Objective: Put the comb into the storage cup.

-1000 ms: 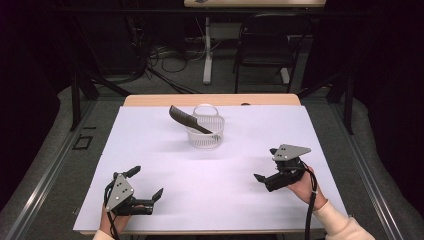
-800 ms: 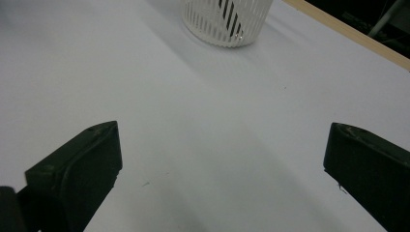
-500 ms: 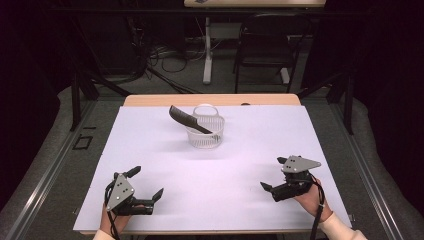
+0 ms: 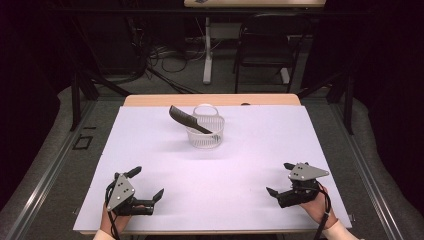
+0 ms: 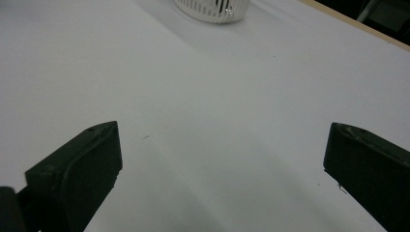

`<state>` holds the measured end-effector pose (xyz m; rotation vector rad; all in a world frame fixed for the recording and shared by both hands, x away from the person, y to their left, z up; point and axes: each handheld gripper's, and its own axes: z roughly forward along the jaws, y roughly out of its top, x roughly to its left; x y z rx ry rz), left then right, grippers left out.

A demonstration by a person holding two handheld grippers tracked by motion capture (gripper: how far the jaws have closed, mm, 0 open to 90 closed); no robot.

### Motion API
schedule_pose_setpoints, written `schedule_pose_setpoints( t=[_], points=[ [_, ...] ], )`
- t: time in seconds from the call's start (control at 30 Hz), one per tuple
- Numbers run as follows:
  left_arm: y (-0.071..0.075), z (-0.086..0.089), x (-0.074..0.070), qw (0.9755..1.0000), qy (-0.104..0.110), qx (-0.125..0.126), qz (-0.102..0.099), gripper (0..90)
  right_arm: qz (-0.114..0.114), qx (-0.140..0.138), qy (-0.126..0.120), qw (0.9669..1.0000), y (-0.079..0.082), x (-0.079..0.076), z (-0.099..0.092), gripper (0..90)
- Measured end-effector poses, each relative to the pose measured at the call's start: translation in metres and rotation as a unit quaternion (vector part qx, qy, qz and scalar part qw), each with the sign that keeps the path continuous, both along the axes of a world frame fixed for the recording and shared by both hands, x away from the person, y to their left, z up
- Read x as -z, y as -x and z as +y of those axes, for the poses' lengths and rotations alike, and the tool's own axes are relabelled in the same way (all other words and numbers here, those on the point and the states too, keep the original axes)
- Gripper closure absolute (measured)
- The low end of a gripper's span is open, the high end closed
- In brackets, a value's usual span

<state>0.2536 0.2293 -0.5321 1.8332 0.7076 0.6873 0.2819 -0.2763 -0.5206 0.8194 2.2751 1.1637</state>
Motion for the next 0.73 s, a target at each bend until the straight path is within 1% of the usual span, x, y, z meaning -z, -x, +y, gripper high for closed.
schedule_pose_setpoints(
  t=[0.07,0.2,0.27,0.33,0.4,0.43,0.53,0.63,0.73],
  points=[
    [0.000,0.001,0.000,1.0000,0.000,0.000,0.000,0.2,-0.003,-0.001,0.003,1.0000,0.002,-0.001,-0.001,0.0],
    [0.001,0.001,0.000,1.0000,0.000,-0.002,0.000,0.2,-0.009,-0.001,0.000,1.0000,0.007,-0.001,-0.003,0.0],
    [0.001,0.001,0.000,1.0000,-0.001,-0.002,0.000,0.2,-0.011,-0.001,-0.005,0.9999,0.010,0.000,-0.004,0.0],
    [0.000,0.000,0.000,1.0000,-0.002,0.000,0.001,0.2,-0.012,0.002,-0.003,0.9999,0.012,0.001,-0.005,0.0],
    [0.001,0.000,0.000,1.0000,-0.003,0.000,0.002,0.2,-0.009,0.006,0.000,0.9999,0.013,0.001,-0.006,0.0],
    [0.001,0.000,0.000,1.0000,-0.003,-0.001,0.001,0.2,-0.012,0.008,0.000,0.9999,0.013,0.001,-0.007,0.0],
    [0.000,0.001,0.000,1.0000,-0.002,-0.002,0.002,0.2,-0.017,0.011,-0.009,0.9998,0.015,0.000,-0.009,0.0],
    [-0.002,0.000,0.001,1.0000,-0.002,0.001,0.004,0.2,-0.015,0.008,-0.009,0.9998,0.015,0.001,-0.009,0.0],
    [-0.002,-0.001,0.001,1.0000,-0.003,0.001,0.004,0.2,-0.020,0.004,-0.008,0.9998,0.016,0.000,-0.009,0.0]
  ],
)
